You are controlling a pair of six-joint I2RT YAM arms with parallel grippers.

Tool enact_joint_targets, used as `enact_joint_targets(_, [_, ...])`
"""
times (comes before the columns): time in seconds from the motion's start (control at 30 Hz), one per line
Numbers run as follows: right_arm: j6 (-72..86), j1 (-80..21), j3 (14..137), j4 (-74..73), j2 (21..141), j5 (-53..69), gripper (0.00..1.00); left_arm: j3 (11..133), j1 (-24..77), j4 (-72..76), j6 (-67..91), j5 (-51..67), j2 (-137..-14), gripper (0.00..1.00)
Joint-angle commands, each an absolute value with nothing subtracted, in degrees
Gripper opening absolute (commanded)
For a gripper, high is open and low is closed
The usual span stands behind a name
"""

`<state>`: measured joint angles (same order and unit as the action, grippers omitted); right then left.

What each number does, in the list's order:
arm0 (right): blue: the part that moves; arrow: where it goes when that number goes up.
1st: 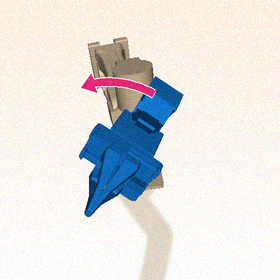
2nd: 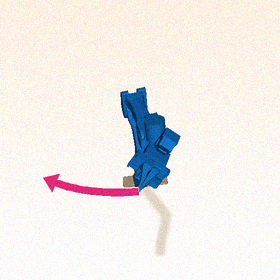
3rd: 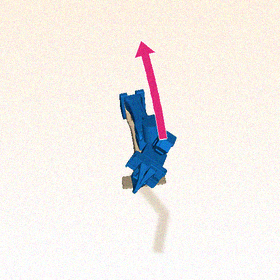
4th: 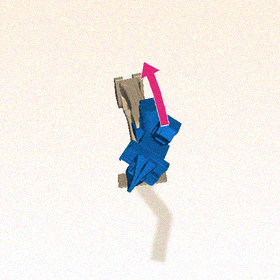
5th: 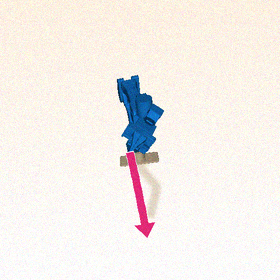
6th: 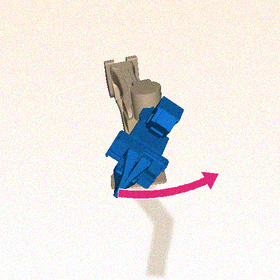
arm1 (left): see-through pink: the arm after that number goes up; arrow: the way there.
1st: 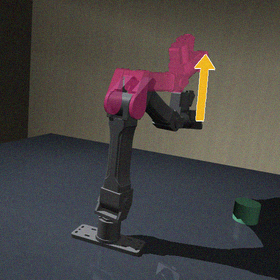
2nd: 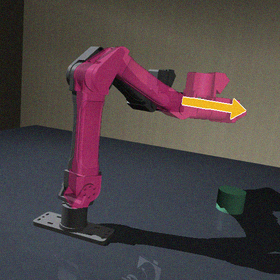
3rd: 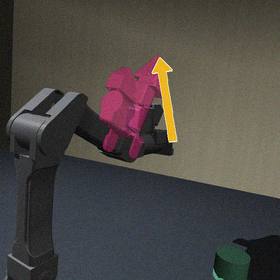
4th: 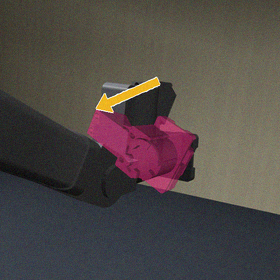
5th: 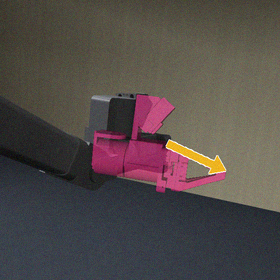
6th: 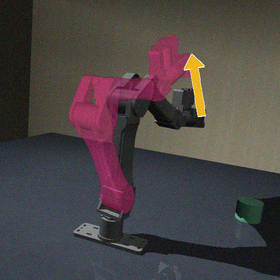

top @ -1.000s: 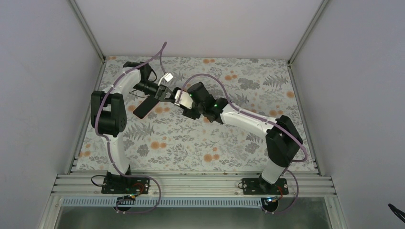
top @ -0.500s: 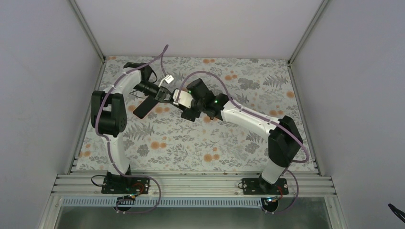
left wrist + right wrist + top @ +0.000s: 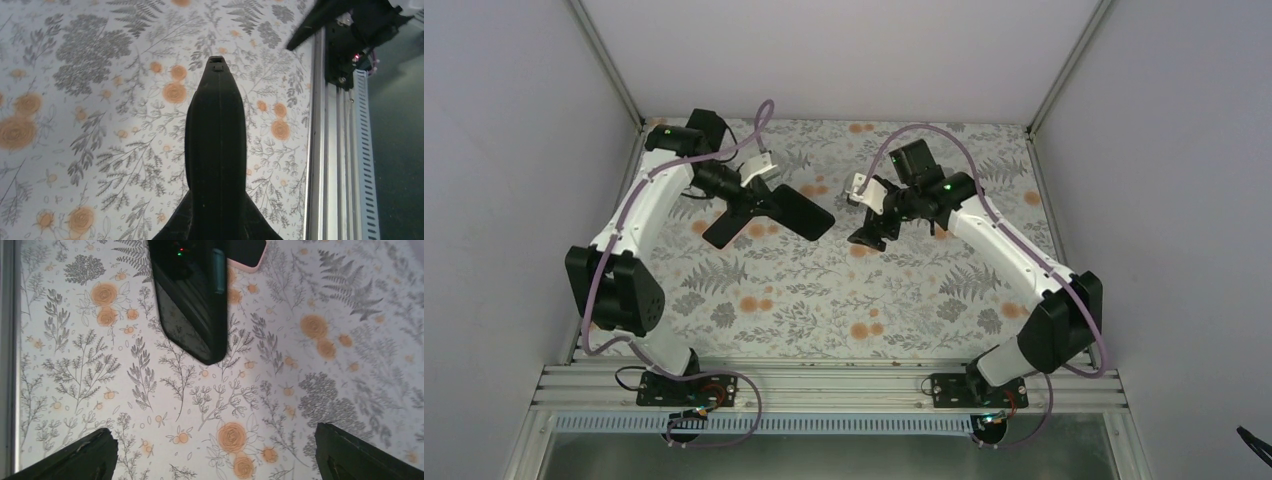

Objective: Take the phone out of the phone case
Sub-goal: Remove the phone case from the phone.

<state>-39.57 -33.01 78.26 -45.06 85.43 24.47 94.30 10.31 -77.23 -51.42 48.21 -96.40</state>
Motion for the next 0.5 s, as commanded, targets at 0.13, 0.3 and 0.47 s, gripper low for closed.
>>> enact_joint_targets(0.13, [-38.3,-29.1,78.2,-43.4,89.0,31.9,0.93,90.8,12.4,-77.8,-57.2,52.8,-92.0,0.02])
enact_joint_targets(0.3, [-37.2,-27.7,78.9,-42.5,90.3,33.9,0.93,90.5,12.4,-77.8,-57.4,54.1,-91.8,0.02])
enact_joint_targets(0.47, [-37.6,-27.8,79.0,-43.4,91.3,36.3,0.93,91.6,12.4,-77.8,-57.2,54.7,-92.8,0.02])
